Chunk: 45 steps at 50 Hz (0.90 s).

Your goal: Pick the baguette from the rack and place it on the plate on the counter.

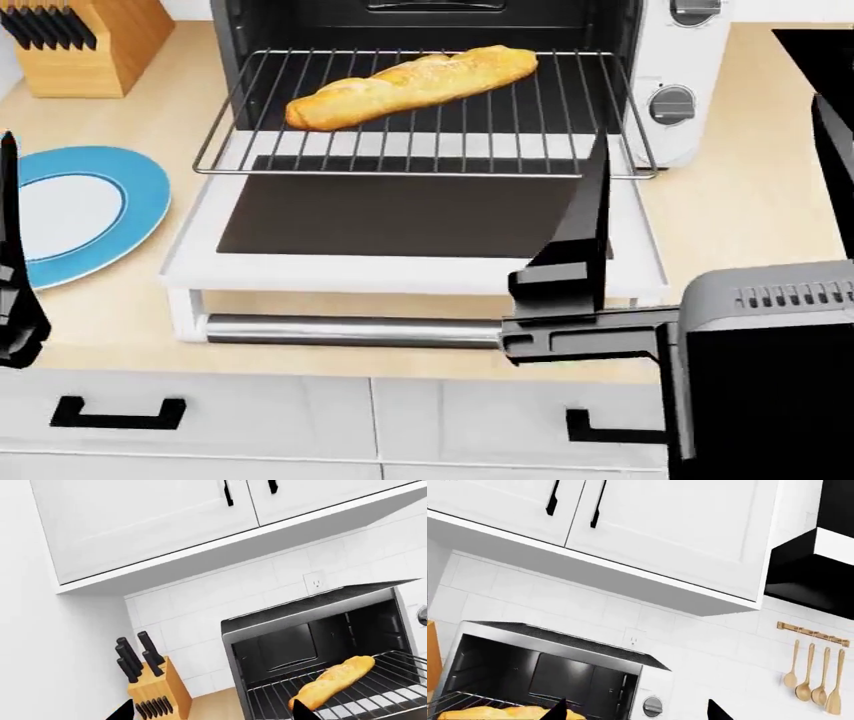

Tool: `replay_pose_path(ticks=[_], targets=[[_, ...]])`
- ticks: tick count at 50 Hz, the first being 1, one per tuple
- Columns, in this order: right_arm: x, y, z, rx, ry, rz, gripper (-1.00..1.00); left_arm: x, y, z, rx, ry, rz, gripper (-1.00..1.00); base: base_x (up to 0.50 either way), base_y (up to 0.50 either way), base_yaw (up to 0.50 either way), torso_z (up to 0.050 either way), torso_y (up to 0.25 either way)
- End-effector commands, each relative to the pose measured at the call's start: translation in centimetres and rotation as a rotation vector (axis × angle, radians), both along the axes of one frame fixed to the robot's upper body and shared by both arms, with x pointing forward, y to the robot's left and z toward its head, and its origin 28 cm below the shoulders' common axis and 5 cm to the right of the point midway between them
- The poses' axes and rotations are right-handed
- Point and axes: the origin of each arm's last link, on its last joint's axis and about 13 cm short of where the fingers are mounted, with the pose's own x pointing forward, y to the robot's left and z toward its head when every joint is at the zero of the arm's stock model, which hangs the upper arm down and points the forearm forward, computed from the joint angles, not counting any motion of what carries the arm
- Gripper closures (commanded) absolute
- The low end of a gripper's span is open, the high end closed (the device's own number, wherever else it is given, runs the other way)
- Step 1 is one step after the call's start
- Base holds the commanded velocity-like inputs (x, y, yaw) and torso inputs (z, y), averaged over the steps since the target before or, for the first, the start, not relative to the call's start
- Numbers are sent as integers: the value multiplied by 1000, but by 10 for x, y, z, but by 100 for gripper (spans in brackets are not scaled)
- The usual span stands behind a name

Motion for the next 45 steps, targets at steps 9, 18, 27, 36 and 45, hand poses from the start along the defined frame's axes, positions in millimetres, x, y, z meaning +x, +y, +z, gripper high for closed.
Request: replay_pose_path(ticks=[9, 18, 27, 36, 45], targets=[[-8, -6, 29, -73, -75, -43, -100, -12, 4, 31, 108, -7, 13, -100, 427, 0, 0, 50, 29], [-12, -3, 33, -89, -96, -35, -100, -15, 4, 36, 121, -15, 20, -100, 428, 0, 0, 50, 30], [-14, -3, 34, -92, -105, -35, -100, -15, 3, 37, 127, -14, 17, -100, 426, 0, 0, 50, 30], [-16, -2, 36, -99, -101, -30, -100, -17, 5, 39, 100, -22, 53, -100, 406, 0, 0, 50, 30], [-20, -2, 41, -88, -113, -18, -100, 7, 1, 54, 111, 76, -91, -100, 22, 0, 0, 5, 3]])
